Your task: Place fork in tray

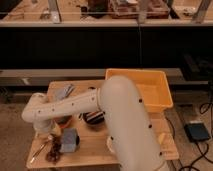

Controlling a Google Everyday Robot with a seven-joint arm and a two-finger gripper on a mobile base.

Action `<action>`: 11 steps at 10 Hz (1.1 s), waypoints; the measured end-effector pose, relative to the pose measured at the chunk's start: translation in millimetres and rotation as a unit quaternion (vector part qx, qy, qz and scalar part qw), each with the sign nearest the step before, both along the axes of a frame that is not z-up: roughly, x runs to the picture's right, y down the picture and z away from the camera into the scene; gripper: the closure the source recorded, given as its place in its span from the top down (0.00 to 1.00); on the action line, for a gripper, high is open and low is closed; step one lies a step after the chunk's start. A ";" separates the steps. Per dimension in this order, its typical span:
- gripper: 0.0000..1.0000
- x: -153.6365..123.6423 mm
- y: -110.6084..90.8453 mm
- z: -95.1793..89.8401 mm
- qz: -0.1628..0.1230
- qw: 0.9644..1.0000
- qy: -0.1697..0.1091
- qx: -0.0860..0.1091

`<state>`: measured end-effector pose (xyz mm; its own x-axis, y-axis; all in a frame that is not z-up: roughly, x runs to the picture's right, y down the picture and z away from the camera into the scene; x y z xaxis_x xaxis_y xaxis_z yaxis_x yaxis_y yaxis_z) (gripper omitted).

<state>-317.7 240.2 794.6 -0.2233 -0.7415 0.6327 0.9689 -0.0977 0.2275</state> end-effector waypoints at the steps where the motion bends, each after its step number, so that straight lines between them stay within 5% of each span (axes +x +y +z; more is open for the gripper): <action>1: 0.66 -1.2 -0.5 -1.1 0.000 1.000 -0.002 0.000; 6: 0.66 8.3 -1.3 -16.4 0.001 1.000 0.016 -0.019; 11: 0.66 5.8 0.8 -0.5 -0.006 1.000 0.022 -0.007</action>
